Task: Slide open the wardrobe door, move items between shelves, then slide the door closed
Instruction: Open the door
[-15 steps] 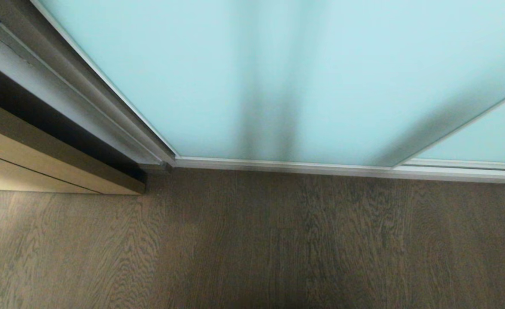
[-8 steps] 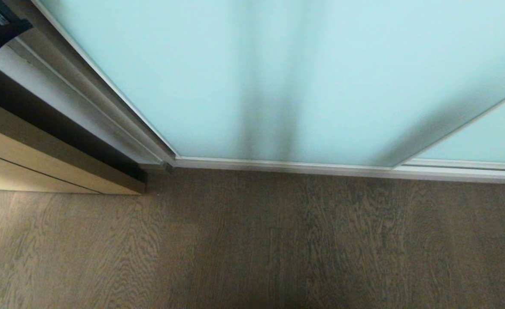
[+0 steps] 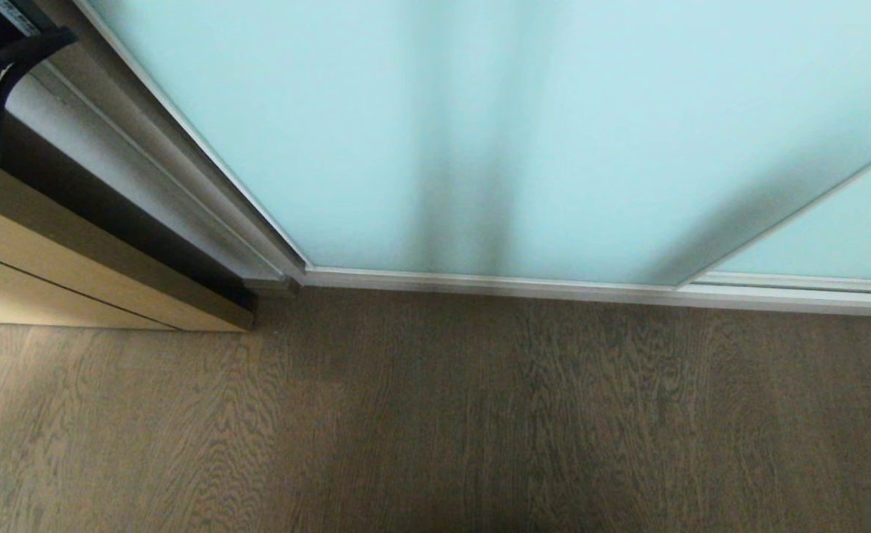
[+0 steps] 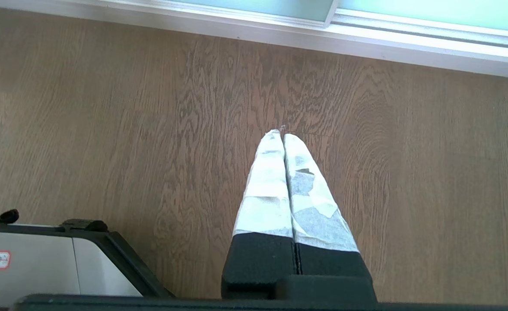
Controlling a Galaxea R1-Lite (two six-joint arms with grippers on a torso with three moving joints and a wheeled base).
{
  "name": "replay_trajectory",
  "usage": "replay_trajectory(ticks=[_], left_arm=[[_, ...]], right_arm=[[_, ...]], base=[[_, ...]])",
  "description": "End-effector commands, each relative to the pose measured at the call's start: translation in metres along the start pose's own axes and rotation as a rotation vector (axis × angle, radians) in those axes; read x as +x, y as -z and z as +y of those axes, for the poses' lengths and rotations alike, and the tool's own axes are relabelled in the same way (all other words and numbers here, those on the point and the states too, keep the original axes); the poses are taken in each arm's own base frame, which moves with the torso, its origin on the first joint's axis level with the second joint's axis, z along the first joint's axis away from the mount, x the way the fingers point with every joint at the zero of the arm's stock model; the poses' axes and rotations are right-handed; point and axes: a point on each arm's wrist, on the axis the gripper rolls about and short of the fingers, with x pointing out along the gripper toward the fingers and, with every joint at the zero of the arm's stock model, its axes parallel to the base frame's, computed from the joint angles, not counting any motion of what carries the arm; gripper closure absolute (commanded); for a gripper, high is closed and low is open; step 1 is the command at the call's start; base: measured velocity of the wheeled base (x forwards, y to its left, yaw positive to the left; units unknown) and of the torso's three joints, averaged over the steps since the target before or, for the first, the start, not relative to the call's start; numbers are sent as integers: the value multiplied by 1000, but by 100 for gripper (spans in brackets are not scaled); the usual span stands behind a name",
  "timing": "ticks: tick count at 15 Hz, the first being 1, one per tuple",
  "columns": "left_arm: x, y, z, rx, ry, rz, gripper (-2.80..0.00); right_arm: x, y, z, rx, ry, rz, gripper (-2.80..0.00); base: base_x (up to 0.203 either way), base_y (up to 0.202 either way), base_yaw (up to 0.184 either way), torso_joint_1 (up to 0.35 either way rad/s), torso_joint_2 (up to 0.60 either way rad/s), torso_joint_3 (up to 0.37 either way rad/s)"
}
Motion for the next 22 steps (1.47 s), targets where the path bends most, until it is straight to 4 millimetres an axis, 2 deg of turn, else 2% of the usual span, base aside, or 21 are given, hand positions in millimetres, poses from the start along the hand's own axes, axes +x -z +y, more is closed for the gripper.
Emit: replay_trajectory(ticks=[1, 6, 11, 14, 19, 22], left_arm=[[-3, 2, -8, -10, 21, 15, 0], [-6, 1, -12, -17, 31, 18, 0], [3, 8, -15, -19, 33, 17, 0], [6, 10, -25, -40, 59, 17, 0], [12, 27, -38, -53, 89, 42, 0], [18, 29, -53, -89, 120, 27, 0]], right_arm=[[0, 0, 0, 0, 0, -2, 0], [0, 0, 0, 0, 0, -2, 0], [0, 0, 0, 0, 0, -1, 0], [0, 0, 0, 0, 0, -2, 0], [0, 0, 0, 0, 0, -2, 0], [0, 0, 0, 0, 0, -2, 0]], base=[[0, 0, 0, 0, 0, 0], [0, 0, 0, 0, 0, 0], [0, 0, 0, 0, 0, 0], [0, 0, 0, 0, 0, 0], [0, 0, 0, 0, 0, 0], [0, 0, 0, 0, 0, 0]])
